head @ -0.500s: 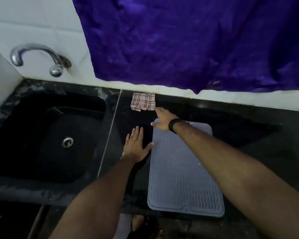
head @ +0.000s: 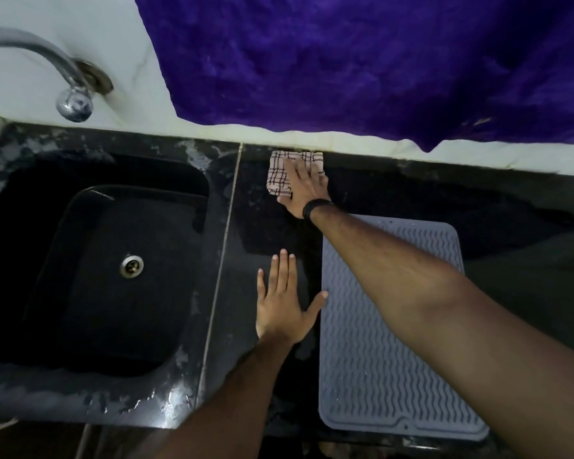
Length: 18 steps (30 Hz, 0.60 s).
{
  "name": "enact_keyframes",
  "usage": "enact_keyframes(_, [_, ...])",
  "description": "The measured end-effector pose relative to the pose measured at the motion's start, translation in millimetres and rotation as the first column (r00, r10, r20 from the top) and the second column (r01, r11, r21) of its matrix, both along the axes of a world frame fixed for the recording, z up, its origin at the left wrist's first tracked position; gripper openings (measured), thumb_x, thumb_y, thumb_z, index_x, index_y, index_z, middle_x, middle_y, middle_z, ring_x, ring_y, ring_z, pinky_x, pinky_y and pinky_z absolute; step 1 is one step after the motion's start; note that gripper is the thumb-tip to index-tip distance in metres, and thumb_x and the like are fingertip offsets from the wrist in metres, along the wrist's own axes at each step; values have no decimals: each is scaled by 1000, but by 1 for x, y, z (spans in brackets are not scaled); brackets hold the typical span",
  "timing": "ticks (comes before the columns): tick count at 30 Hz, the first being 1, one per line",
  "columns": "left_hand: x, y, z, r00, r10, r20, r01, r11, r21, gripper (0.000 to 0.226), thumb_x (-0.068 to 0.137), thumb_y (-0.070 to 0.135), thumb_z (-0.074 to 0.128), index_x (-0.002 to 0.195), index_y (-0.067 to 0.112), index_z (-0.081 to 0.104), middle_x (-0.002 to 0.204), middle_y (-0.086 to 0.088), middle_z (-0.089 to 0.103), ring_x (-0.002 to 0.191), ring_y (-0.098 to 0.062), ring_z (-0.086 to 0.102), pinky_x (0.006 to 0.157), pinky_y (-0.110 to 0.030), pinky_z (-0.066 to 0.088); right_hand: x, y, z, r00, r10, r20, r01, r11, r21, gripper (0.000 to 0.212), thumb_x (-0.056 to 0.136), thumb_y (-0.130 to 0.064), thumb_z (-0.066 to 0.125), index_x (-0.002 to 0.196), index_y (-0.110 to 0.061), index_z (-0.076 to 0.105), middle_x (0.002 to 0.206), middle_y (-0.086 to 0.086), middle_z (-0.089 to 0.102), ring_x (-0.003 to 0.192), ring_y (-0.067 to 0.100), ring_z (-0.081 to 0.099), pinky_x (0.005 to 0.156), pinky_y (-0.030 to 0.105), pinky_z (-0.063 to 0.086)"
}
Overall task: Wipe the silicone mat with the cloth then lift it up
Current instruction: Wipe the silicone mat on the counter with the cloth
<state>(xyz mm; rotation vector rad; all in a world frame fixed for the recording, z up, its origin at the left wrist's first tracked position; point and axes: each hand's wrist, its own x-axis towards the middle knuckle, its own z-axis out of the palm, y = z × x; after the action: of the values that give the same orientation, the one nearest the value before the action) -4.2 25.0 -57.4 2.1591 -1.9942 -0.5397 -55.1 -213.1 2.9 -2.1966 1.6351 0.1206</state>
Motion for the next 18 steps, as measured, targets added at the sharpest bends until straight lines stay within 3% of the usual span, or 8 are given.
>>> enact_keyframes(2, [0, 0, 0, 1000, 2, 3, -1, 1000, -11, 99, 95, 84, 16, 165, 16, -5, 172, 2, -15, 157, -14, -18, 125, -44, -18, -2, -3, -10, 998, 16, -55, -21, 996, -82, 69, 97, -37, 48, 153, -28, 8, 161, 5, 3, 145, 38, 5, 114, 60, 14])
enact_keyframes(5, [-1, 0, 2, 1000, -2, 10, 2, 1000, -2, 99, 95, 83, 14, 165, 15, -6, 172, 0, -15, 157, -15, -17, 126, -46, -14, -4, -9, -11, 997, 26, -72, -47, 949, -312, 52, 94, -9, 46, 142, -23, 36, 147, 9, 37, 129, 37, 39, 106, 52, 32])
enact_keyframes(7, [-1, 0, 1, 1000, -5, 8, 5, 1000, -17, 98, 96, 82, 15, 165, 14, -3, 173, -1, -11, 158, -16, -14, 126, -46, -12, -7, -16, -4, 998, -10, 57, 29, 940, -341, 47, 89, -2, 45, 133, -19, 46, 130, 10, 54, 113, 34, 53, 93, 43, 42])
enact_keyframes(9, [0, -1, -1, 1000, 0, -5, 0, 1000, -23, 97, 97, 81, 17, 165, 15, -1, 173, -1, -8, 159, -17, -12, 126, -46, -11, -15, -19, 11, 935, -129, 330, 208, 954, -215, 36, 92, -6, 42, 126, -14, 51, 120, 12, 60, 105, 32, 58, 84, 36, 45])
enact_keyframes(11, [1, 0, -4, 1000, 2, -13, -3, 1000, -27, 93, 99, 80, 19, 166, 18, 1, 173, -1, -8, 159, -18, -10, 127, -47, -9, -31, -13, 26, 726, -301, 619, 371, 929, 17, 28, 95, -10, 42, 120, -11, 54, 117, 10, 64, 106, 27, 60, 85, 28, 46])
enact_keyframes(13, [1, -1, -5, 1000, -8, -1, 8, 1000, -27, 87, 99, 79, 20, 166, 27, 2, 173, -1, -9, 159, -19, -10, 126, -49, -7, -53, 5, 39, 369, -513, 775, 432, 833, 345, 25, 98, -15, 46, 121, -16, 57, 115, 5, 67, 105, 21, 64, 86, 29, 51])
enact_keyframes(16, [2, -1, -6, 1000, -10, 17, 10, 1000, -23, 81, 99, 78, 20, 165, 33, 5, 173, -3, -8, 159, -22, -8, 126, -50, -6, -97, 41, 49, -193, -711, 676, 259, 628, 734, 23, 96, -23, 50, 112, -15, 65, 105, 8, 73, 97, 23, 68, 77, 35, 56])
enact_keyframes(18, [1, 0, -8, 1000, -13, 25, 13, 999, -36, 81, 99, 78, 20, 165, 32, 11, 173, -4, -4, 160, -23, -6, 127, -51, -4, -127, 63, 52, -372, -736, 566, 164, 548, 820, 30, 92, -27, 51, 106, -11, 72, 109, 13, 71, 100, 28, 68, 83, 40, 56])
